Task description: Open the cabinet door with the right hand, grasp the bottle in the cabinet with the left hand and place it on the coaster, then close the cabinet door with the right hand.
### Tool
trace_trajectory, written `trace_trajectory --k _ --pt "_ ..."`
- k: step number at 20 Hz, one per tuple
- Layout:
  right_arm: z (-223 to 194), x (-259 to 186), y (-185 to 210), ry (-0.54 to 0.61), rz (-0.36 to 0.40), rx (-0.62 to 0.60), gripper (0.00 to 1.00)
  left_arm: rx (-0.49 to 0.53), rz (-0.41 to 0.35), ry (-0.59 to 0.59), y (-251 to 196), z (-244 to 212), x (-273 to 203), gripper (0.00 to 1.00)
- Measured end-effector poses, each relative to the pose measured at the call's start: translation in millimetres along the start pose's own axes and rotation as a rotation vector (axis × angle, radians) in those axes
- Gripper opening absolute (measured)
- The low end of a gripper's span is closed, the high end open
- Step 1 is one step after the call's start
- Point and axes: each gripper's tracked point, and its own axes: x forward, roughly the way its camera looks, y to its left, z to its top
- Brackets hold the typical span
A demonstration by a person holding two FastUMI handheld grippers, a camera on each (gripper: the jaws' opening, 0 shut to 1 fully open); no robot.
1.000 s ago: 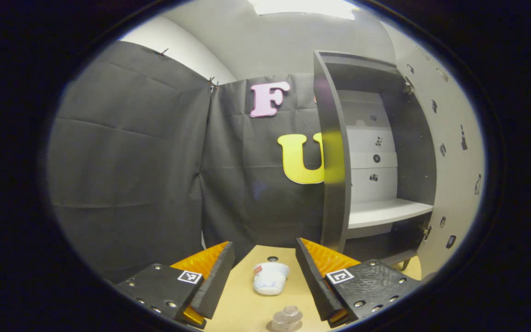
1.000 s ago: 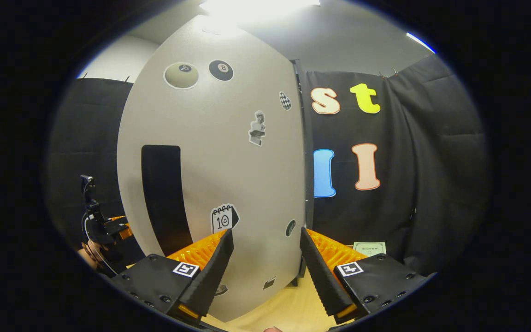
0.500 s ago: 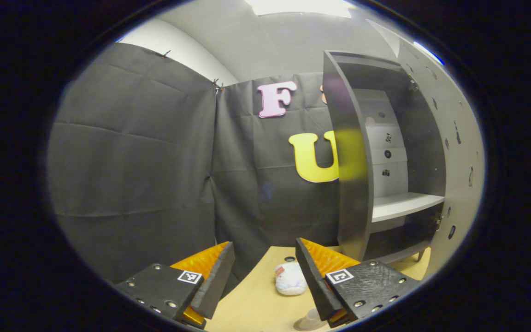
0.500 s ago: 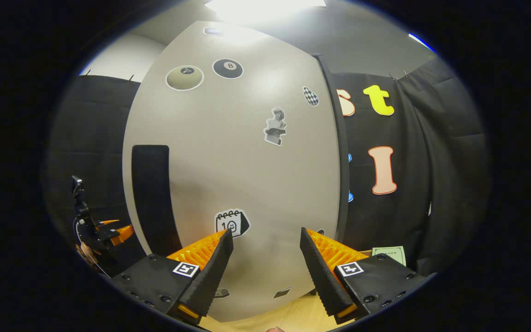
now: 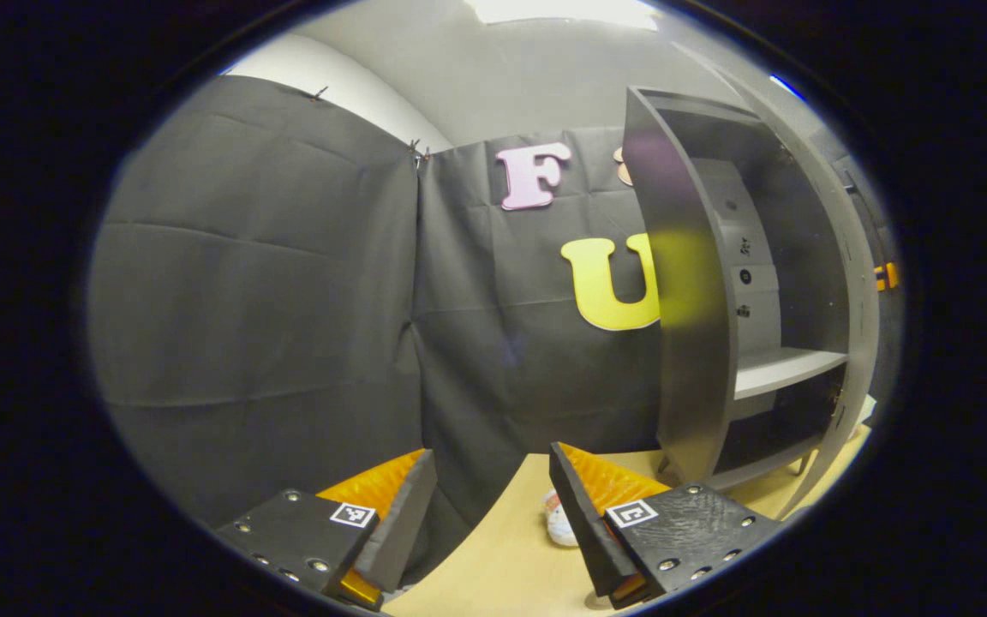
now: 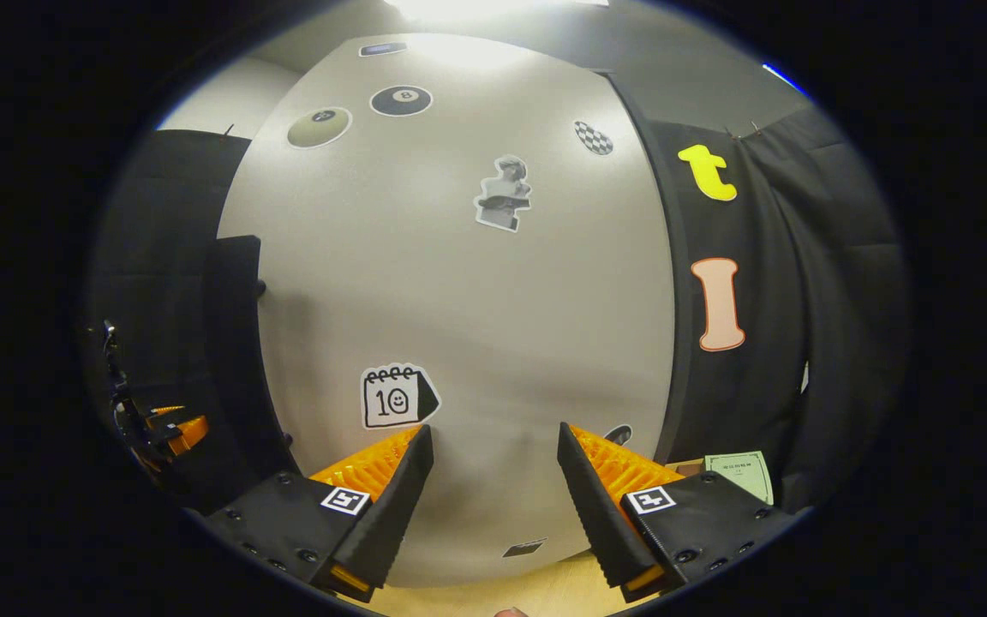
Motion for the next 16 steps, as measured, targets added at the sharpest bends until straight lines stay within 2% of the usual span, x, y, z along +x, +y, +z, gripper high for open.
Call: trace_trajectory --k 2,4,6,9,10,16 --pt "-1 -1 0 -0.004 -0.007 0.011 0.93 0.001 -0.002 0.004 6 -6 4 0.82" --pt "-1 -4 -1 -0.003 -0.014 0.021 0.89 0.0 0.004 0.007 14 -9 5 0.82" --pt "-1 -6 -1 -0.006 -0.021 0.027 0.93 -0.008 0.007 0.012 22 -14 5 0.82" --pt "0 -9 -1 -0.012 -0.04 0.018 0.93 -0.021 0.014 0.014 33 -18 1 0.82" --pt "1 -10 0 -0.015 -0.049 0.011 0.89 -0.021 0.017 0.015 37 -19 0 0.82" --pt "1 -12 3 -0.041 -0.092 -0.029 0.89 -0.017 0.044 0.018 55 -22 -11 0.8"
